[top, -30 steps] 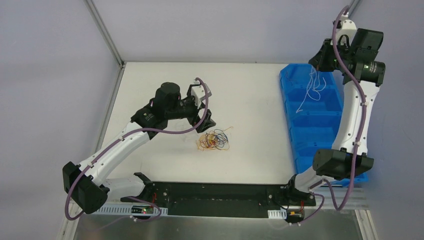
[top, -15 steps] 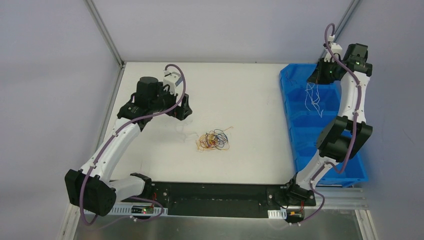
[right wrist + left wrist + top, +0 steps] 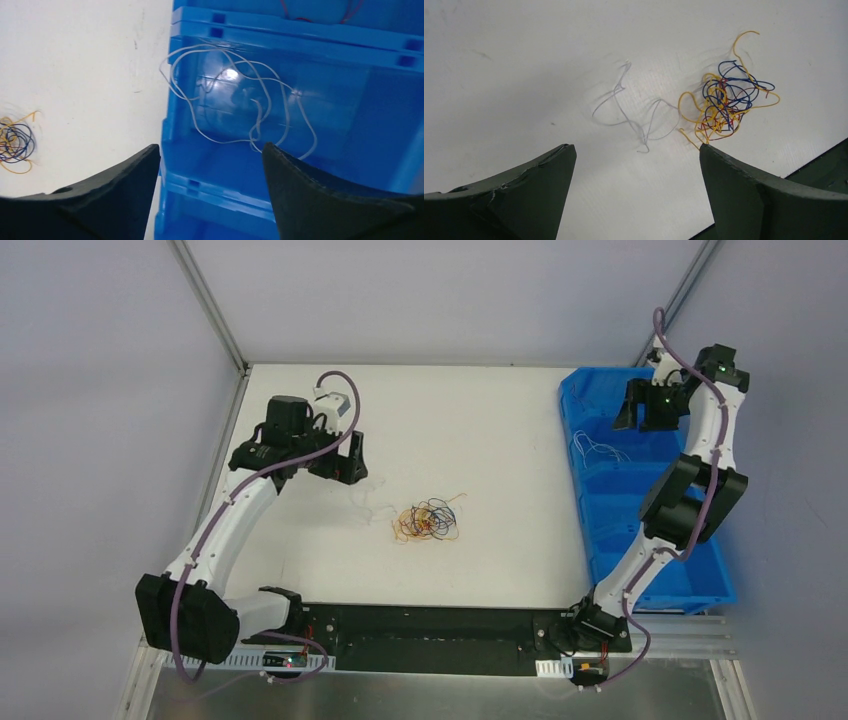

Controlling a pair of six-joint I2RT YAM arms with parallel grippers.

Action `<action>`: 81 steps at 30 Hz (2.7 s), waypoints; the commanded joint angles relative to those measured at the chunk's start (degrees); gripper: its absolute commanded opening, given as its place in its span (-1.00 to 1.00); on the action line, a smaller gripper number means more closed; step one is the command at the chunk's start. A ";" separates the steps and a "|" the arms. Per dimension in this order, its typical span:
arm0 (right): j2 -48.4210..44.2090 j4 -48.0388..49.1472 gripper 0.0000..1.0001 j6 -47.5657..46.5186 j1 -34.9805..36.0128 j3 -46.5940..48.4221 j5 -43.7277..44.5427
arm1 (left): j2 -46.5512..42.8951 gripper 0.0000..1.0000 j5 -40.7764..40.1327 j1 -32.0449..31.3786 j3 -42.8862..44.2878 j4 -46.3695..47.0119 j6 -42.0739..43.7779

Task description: Untangle the cables

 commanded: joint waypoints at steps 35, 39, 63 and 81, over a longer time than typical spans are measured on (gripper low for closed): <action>-32.26 13.23 0.93 28.23 33.31 -20.72 -10.88 | 27.06 -1.00 25.06 2.88 9.92 7.57 -14.58; -32.65 26.22 0.99 33.94 37.37 -24.35 -13.57 | 22.02 -1.00 28.46 1.90 16.67 8.82 -14.52; -26.62 32.95 -1.00 25.85 53.86 -14.74 -4.83 | 28.63 -1.00 33.82 -8.56 39.15 20.41 -34.09; -25.31 -9.94 -1.00 -11.53 8.29 -7.33 -7.34 | 25.97 0.98 24.20 -6.80 29.73 10.42 -19.93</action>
